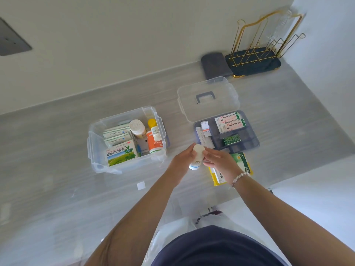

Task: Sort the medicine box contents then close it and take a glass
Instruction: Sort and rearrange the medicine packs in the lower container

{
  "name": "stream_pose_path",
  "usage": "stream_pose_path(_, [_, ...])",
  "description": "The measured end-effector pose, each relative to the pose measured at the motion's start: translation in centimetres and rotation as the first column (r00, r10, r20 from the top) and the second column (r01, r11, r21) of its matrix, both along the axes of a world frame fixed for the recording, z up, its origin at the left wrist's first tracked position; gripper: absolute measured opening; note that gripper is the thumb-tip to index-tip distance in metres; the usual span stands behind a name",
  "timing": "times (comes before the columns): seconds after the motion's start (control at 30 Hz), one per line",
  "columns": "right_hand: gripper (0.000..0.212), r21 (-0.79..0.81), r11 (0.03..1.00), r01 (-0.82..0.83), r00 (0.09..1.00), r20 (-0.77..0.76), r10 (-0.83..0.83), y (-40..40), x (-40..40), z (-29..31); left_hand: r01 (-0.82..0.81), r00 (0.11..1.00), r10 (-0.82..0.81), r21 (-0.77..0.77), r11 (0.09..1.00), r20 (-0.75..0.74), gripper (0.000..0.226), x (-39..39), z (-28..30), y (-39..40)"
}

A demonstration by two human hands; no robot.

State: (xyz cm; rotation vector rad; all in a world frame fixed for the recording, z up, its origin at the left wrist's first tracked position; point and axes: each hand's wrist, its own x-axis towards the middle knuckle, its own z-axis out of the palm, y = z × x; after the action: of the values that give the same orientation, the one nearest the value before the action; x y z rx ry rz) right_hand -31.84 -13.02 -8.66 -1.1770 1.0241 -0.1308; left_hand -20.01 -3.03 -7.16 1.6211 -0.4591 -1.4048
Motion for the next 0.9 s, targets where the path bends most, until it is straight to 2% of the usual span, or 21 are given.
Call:
stream_pose_path(0.17, [0.031,-0.16,0.984,-0.08,0.994,-0.082,0.068,0.7,0.1,0.3,0.055,0.989,-0.06,0.037,0.998,0.137,0.037,0.3,-0.7,0.6])
stream_pose_path(0.33, [0.031,-0.288,0.933,-0.213,0.969,-0.183,0.165,0.8,0.0,0.9,0.09,0.992,-0.09,0.002,0.996,0.083,0.031,0.2,-0.2,1.7])
stream_pose_path(0.43, [0.033,-0.284,0.943,-0.175,0.974,-0.187,0.124,1.1,0.1,1.4,0.03,0.996,-0.034,0.047,0.998,0.084,0.039,0.4,-0.5,1.9])
stream_pose_path(0.53, [0.033,-0.315,0.939,-0.136,0.98,-0.179,0.081,1.5,0.5,2.4,0.037,0.991,-0.048,0.085,0.996,0.124,0.041,0.7,0.4,1.9])
stream_pose_path(0.73, [0.022,-0.405,0.911,-0.078,0.997,-0.032,0.071,2.9,3.5,6.0,-0.088,0.961,0.1,-0.057,0.994,0.258,0.03,3.0,4.0,4.0])
stream_pose_path(0.9, [0.021,-0.425,0.9,-0.101,0.984,0.089,0.153,4.5,8.3,8.2,-0.164,0.872,0.209,-0.138,0.977,0.442,0.026,7.2,6.5,7.0])
